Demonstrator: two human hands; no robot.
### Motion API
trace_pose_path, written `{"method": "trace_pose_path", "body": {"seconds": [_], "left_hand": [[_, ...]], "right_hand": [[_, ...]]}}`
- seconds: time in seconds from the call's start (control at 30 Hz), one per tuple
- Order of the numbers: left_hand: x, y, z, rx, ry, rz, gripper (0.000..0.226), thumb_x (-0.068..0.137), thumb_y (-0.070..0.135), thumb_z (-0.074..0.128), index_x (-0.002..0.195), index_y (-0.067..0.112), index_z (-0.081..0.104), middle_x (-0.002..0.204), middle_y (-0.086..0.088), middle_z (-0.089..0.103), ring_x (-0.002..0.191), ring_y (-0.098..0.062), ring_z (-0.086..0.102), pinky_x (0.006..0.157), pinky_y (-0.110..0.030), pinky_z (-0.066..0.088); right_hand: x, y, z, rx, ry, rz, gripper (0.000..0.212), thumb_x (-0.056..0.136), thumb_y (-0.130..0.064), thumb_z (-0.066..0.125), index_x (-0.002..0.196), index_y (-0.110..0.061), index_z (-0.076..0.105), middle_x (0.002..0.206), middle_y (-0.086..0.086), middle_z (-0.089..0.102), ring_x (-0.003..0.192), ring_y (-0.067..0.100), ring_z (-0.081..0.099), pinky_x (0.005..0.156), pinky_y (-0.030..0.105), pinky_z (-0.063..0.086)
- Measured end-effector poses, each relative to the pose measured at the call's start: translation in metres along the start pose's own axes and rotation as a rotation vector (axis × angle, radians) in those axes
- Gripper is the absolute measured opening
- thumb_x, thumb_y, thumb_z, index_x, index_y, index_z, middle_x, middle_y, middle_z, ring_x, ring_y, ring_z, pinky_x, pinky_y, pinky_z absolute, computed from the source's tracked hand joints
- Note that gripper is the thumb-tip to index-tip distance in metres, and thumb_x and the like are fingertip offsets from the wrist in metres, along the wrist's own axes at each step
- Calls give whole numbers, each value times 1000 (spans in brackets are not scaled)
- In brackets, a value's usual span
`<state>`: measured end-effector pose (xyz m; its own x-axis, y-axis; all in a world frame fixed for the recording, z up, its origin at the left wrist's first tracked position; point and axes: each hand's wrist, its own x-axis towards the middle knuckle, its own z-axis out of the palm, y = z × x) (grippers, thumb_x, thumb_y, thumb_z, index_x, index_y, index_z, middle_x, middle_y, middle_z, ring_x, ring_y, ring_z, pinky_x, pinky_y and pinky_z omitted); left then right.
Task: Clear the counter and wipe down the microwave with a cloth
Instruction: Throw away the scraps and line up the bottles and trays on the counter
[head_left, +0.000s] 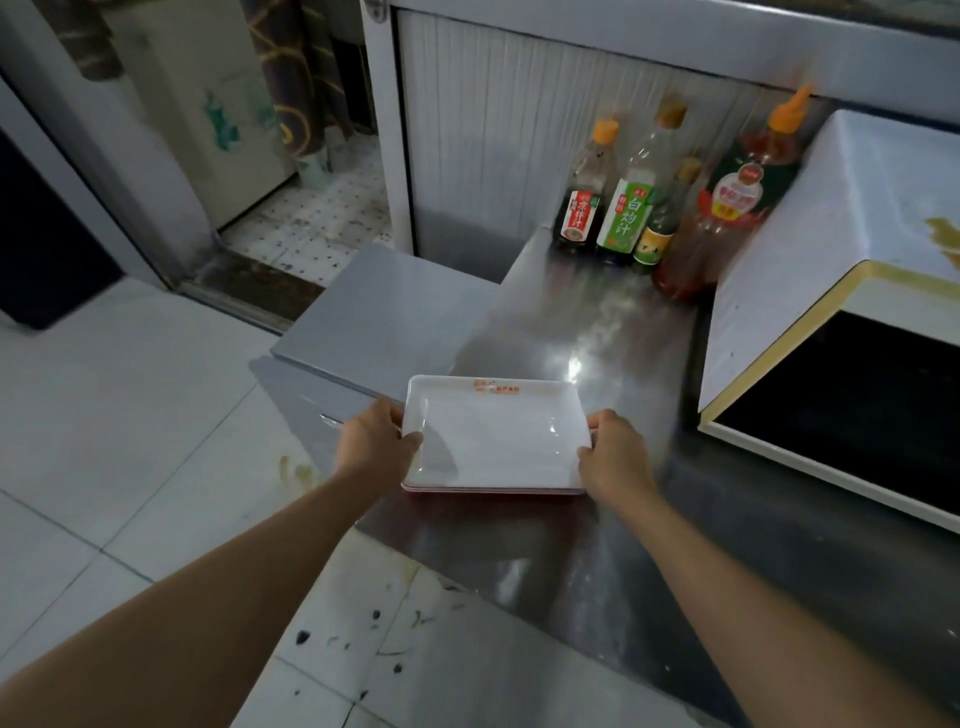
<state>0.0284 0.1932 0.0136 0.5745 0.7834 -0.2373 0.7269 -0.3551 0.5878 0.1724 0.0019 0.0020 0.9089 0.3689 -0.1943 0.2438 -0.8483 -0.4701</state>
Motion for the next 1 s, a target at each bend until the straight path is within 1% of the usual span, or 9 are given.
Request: {"method": "trace_pose_path", "body": {"seconds": [0.07,0.17,0.3,0.43,0.53,0.63,0.73,0.83,1.0], "left_hand": [[1,-2,2,7,19,7,16,85,18,65,96,10,58,86,-3,63,86,-23,54,71,-26,37],[1,-5,6,-5,42,37,15,84,17,67,93,12,57,74,1,59,73,-19,52,67,-25,37],[3,-11,11,-17,48,29,18,83,19,68,90,17,51,64,5,54,68,-17,52,64,-25,39],[1,-16,14,-19,34,-10,20,84,23,67,94,19,50,77,0,60,79,-23,59,65,-27,43],[-1,-16,16,-19,-16,-38,24,89,27,61,109,15,54,93,-3,62,80,-21,56,69,-29,44],[-2,-14,19,51,-53,-54,28,93,26,53,116,11,57,107,-9,64,83,-18,46,74,-27,34],[-1,-11,19,76,-79,-84,26,95,26,49,113,9,57,107,-12,63,83,-20,45,73,-27,30],[1,-7,17,71,-85,-102,26,95,25,48,109,6,58,106,-14,62,91,-28,53,74,-29,33],[-3,6,9,9,-68,-90,17,92,20,51,85,6,58,98,-18,63,87,-32,53,73,-34,39]], "right_hand": [[1,2,6,5,-2,-10,23,86,-2,56,108,-7,52,112,10,54,95,23,54,76,28,43],[1,3,11,28,11,-7,25,88,-4,56,111,-7,50,115,11,51,98,26,55,84,35,48],[1,4,11,66,-2,-20,27,89,-3,53,115,-8,48,118,9,47,100,25,53,87,34,45],[1,6,10,74,-13,-39,29,89,-6,54,117,-9,48,118,9,47,99,25,54,86,33,44],[1,7,12,83,-44,-35,31,89,-10,53,120,-8,47,118,10,51,100,25,53,86,34,43],[2,9,16,82,-70,-25,29,92,-12,49,120,-6,47,119,10,55,98,23,53,80,30,42],[2,10,18,83,-98,-3,29,94,-13,46,122,-5,47,120,11,56,103,25,54,81,31,43],[4,9,15,73,-111,9,27,95,-14,47,121,-6,47,120,11,56,104,26,55,85,34,46],[6,8,-2,46,-108,-29,26,95,-16,47,118,-5,49,117,11,57,98,23,54,77,30,44]]}}
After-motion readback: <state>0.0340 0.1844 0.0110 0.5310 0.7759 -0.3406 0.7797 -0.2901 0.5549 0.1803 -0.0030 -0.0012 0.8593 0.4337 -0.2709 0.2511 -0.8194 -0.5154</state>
